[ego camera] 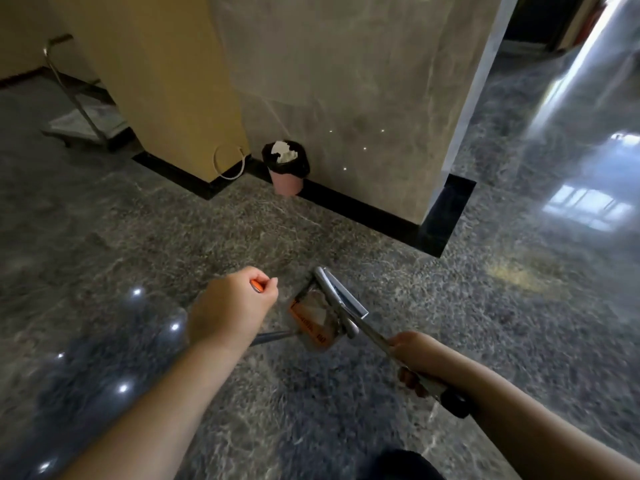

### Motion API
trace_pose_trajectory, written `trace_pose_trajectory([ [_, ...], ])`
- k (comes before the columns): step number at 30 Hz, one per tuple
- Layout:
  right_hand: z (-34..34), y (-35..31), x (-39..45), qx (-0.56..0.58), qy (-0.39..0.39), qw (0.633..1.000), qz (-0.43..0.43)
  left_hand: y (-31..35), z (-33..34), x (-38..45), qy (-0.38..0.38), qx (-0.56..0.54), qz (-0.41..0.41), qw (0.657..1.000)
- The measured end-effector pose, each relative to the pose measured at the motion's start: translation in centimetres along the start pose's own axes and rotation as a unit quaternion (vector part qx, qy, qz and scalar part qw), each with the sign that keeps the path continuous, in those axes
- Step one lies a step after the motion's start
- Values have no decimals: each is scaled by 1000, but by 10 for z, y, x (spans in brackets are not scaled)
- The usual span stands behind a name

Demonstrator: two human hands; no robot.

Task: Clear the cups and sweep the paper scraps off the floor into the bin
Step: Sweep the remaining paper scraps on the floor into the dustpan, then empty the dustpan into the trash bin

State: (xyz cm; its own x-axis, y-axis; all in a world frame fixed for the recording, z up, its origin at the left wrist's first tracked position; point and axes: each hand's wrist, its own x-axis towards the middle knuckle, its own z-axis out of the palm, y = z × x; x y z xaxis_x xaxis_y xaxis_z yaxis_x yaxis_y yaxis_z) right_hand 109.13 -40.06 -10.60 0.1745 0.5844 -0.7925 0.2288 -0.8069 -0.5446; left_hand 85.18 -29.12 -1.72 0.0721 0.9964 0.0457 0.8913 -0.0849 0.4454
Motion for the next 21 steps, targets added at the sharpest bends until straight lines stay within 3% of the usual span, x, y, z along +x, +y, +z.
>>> trace_pose_trajectory([
  [4, -38, -54, 45, -42, 10, 999, -30, 21, 16, 67, -6, 8, 2, 1000],
  [9, -105, -131, 139, 21, -23, 999, 25, 57, 49, 179, 17, 15, -27, 999],
  [21, -229, -333, 272, -44, -43, 996, -68, 122, 66, 398, 110, 18, -61, 992],
])
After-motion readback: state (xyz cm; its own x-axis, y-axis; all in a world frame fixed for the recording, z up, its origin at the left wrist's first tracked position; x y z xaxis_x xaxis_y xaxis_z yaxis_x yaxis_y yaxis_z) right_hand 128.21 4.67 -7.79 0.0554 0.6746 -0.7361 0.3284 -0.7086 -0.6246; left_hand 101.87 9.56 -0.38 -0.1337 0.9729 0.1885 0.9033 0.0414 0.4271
